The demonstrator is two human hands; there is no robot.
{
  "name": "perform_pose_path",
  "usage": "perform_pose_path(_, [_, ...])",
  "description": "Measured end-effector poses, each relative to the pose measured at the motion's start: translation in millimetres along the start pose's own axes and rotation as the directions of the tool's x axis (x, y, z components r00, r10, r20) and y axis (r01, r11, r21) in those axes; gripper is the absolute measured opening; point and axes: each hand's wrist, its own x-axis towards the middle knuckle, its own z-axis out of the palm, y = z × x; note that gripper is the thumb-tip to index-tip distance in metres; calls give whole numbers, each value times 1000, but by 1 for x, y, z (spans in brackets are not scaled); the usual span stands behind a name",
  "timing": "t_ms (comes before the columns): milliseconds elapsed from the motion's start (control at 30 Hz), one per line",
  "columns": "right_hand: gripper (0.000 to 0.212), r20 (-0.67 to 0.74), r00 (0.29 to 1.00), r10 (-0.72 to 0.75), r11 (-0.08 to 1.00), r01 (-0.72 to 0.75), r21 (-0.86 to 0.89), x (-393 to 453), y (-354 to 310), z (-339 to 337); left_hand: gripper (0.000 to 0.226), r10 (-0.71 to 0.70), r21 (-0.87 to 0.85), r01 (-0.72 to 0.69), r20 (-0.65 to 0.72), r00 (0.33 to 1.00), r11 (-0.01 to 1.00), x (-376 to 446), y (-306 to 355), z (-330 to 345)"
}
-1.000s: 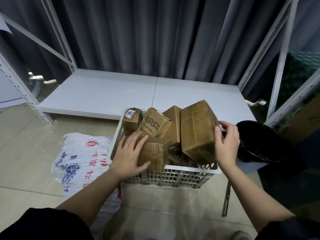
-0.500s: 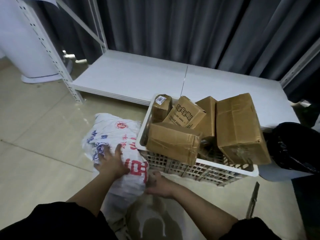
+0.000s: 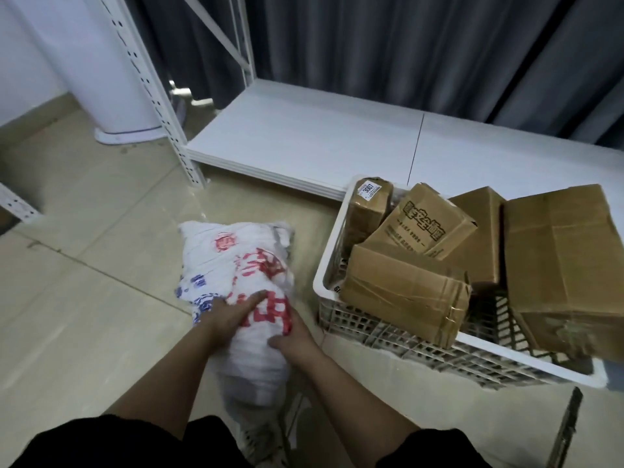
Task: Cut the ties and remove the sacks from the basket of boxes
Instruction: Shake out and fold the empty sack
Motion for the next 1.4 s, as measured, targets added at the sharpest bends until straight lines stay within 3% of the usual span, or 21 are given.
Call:
perform_pose_path(67, [73, 46, 993, -104, 993, 107, -56, 3, -27, 15, 126, 20, -163, -30, -62, 998, 986, -4, 11, -24])
perform_pose_path(133, [80, 91, 977, -192, 976, 200, -89, 1, -54, 27, 123, 100, -206, -136, -178, 979, 969, -10, 22, -45])
perform_pose_path(233, [85, 114, 963, -246, 963, 256, -82, -12, -91, 29, 83, 208, -139, -278, -377, 902, 951, -42, 51, -73])
perform_pose_path(367, [78, 133, 914, -384, 922, 388, -3, -53, -153, 7, 64, 252, -243, -450, -566, 785, 859, -104, 102, -101])
perform_pose_path(500, [40, -16, 887, -461, 883, 460, 94, -102, -215, -32, 53, 355, -321, -641, -622, 698, 697, -162, 150, -124])
perform_pose_path(667, [63, -146, 902, -406, 913, 407, -28, -148, -265, -82, 38, 450, -350, -801, -685, 573, 486, -239, 202, -142])
perform_pose_path(733, [77, -155, 918, -365, 929, 371, 9, -161, -278, -98, 40, 467, -368, -805, -670, 577, 465, -261, 218, -150])
perform_pose_path(833, [53, -23, 927, -375, 913, 374, 161, -186, -295, -118, 42, 569, -443, -775, -526, 632, 451, -281, 234, -162])
perform_pose_path(900, [50, 68, 924, -376, 911, 355, 209, -195, -304, -122, 40, 623, -431, -787, -483, 615, 442, -292, 240, -166])
perform_pose_path(967, [59, 189, 897, -398, 904, 349, 246, -205, -314, -117, 37, 657, -418, -806, -472, 587, 420, -308, 246, -163])
perform_pose_path(1033, [60, 195, 889, -414, 889, 349, 296, -209, -321, -110, 37, 649, -441, -806, -487, 584, 395, -321, 251, -162])
perform_pose_path(1133, [28, 26, 870, -493, 827, 459, 326, -215, -330, -109, 45, 617, -571, -764, -495, 612, 300, -336, 260, -170])
perform_pose_path(1300, [26, -208, 844, -495, 799, 536, 272, -224, -337, -117, 59, 524, -724, -682, -543, 656, 104, -328, 272, -214])
perform_pose_path(1400, [16, -414, 801, -432, 822, 539, 184, -229, -339, -132, 53, 424, -688, -718, -623, 657, 102, -319, 269, -235])
